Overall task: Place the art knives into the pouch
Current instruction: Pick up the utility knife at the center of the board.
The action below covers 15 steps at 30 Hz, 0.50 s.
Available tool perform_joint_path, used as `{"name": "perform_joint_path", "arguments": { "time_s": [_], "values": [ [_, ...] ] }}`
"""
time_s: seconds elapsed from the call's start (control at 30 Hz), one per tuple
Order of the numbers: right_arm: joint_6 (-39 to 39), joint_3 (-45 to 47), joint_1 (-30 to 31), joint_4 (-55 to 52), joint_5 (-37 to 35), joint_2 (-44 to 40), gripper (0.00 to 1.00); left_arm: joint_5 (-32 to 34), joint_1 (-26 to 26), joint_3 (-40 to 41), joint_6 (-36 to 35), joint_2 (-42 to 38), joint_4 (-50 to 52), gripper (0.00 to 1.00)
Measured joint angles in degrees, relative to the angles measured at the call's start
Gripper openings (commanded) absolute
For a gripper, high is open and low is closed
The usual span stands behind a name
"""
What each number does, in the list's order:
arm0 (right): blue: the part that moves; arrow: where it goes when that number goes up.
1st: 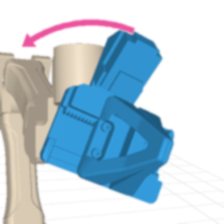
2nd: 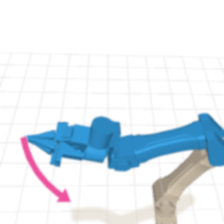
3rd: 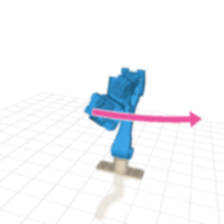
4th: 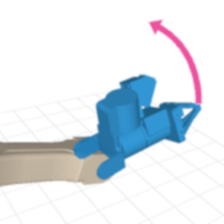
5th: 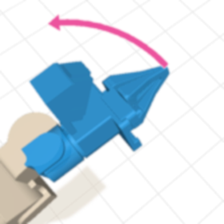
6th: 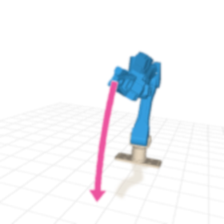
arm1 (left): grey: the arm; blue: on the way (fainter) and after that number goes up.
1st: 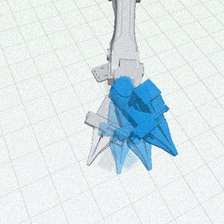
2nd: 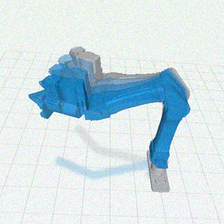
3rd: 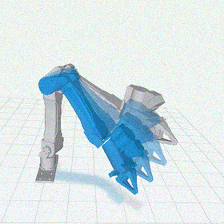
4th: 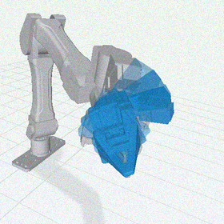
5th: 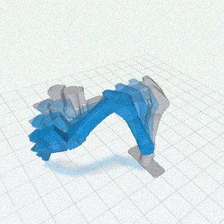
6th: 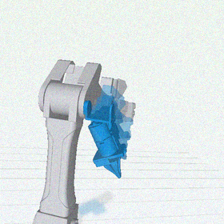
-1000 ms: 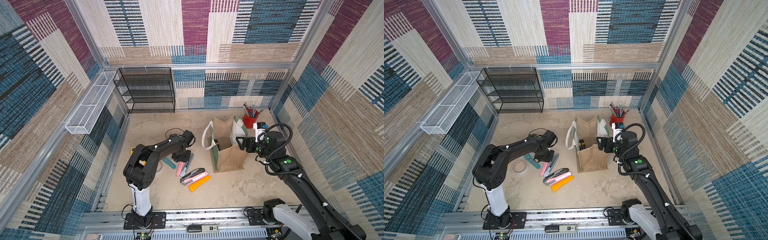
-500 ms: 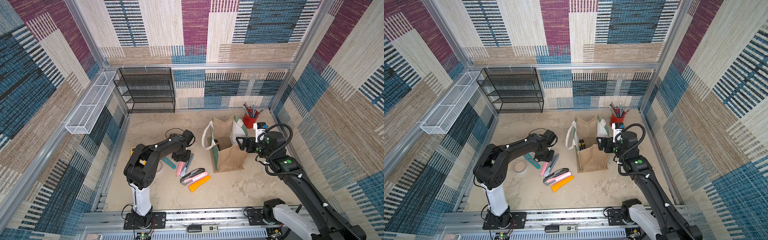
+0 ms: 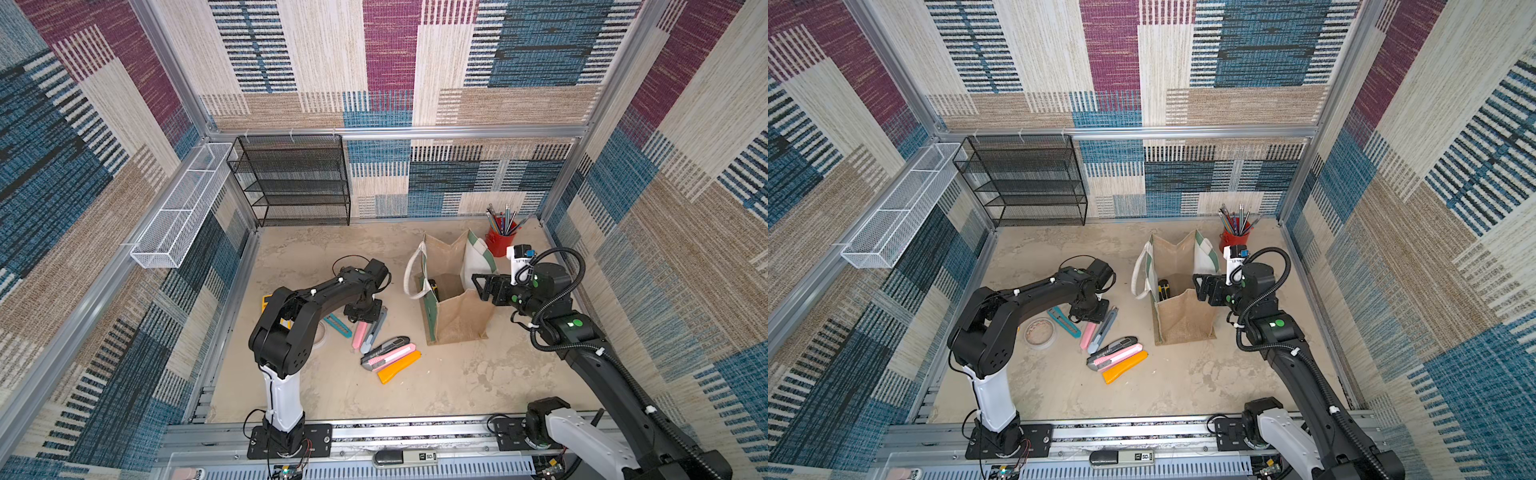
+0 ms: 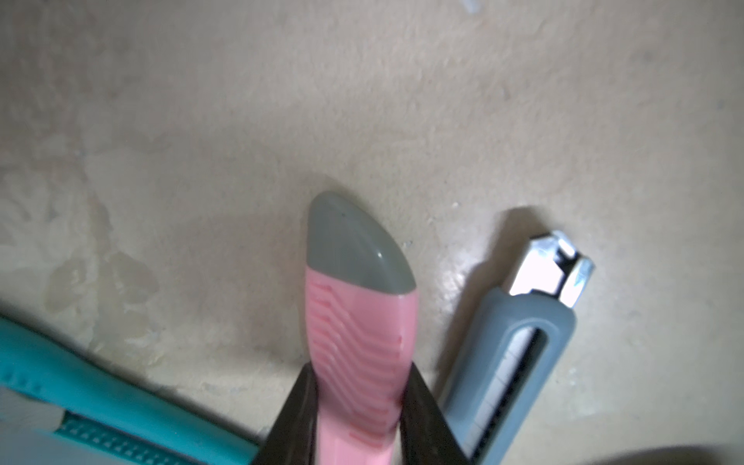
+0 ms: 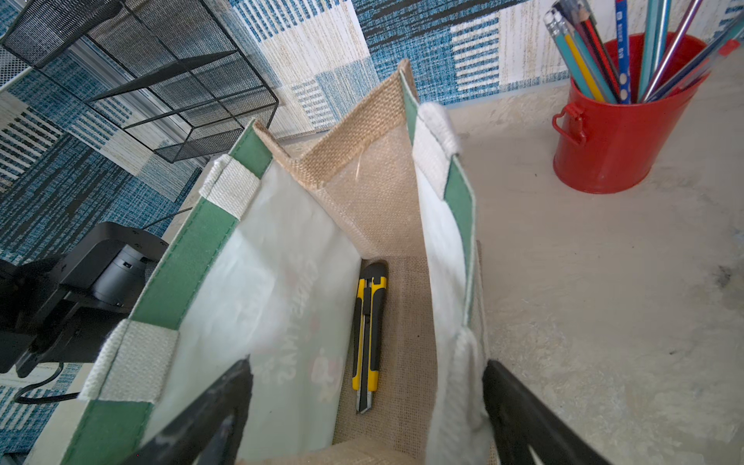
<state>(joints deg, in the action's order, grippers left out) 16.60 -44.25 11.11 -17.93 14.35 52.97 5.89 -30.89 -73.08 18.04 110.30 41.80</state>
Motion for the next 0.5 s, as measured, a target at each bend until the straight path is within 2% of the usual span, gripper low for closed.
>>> {"name": "perform_joint_path", "arguments": {
  "time_s": [0.1,0.5],
  "values": [
    [0.0,0.02,0.0,-0.02,-0.02,0.0,0.9,0.35,0.02,-0.68,-0.11,0.55,0.11,0.03],
    [0.02,0.26,0.02,0.0,-0.87,-0.22,0.9,-0.59,0.46,-1.7,-0.24,0.61,0.85,0.0]
  ]
}}
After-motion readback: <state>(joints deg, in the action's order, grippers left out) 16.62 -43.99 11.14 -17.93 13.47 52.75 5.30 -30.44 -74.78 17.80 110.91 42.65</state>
